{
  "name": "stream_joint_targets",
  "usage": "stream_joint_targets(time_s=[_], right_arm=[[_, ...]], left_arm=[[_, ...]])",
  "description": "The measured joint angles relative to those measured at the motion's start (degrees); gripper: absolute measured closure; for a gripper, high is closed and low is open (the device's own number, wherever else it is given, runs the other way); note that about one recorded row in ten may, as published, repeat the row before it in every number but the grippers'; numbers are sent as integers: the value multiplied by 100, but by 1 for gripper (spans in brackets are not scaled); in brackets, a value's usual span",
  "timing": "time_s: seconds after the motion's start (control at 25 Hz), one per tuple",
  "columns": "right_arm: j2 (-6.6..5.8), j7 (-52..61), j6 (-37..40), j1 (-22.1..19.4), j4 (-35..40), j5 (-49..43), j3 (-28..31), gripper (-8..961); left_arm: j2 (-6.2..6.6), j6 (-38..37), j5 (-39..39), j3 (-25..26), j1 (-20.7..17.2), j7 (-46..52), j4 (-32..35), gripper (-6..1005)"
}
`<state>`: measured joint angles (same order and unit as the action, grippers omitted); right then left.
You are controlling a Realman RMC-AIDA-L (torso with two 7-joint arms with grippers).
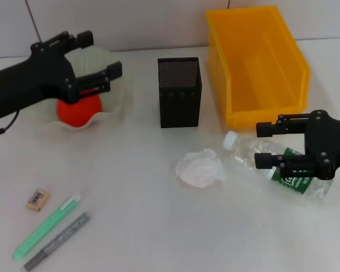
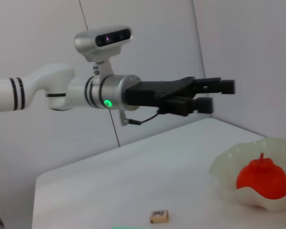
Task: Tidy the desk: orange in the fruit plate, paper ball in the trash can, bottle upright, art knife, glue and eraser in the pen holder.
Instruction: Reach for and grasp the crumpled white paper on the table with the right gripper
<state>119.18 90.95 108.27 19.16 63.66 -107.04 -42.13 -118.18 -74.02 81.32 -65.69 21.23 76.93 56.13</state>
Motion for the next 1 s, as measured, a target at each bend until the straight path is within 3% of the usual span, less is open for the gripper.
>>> stream_joint_targets(time_s=[0.32, 0.4, 0.44, 0.6, 0.8, 1.0], right_arm=[[-6, -6, 13, -15, 23, 0, 126, 309], [-7, -7, 19, -29, 41, -2, 156, 309], [-8, -8, 22, -45, 51, -13, 180, 309], [-8, -7, 2, -62, 59, -29, 182, 309], [-18, 196, -13, -49, 205, -173, 180, 309], [-17, 868, 13, 15, 820, -409, 144, 309]], left_arm=[[84, -610, 68, 11, -204, 133, 79, 137], [121, -838, 157, 12, -233, 230, 90, 138], [183, -1320, 405, 13, -259, 379, 139, 138], [206, -1704, 565, 28, -284, 409, 165, 138], [154, -1763, 569, 174, -343, 421, 170, 138], [98, -1783, 622, 221, -311, 421, 176, 138]])
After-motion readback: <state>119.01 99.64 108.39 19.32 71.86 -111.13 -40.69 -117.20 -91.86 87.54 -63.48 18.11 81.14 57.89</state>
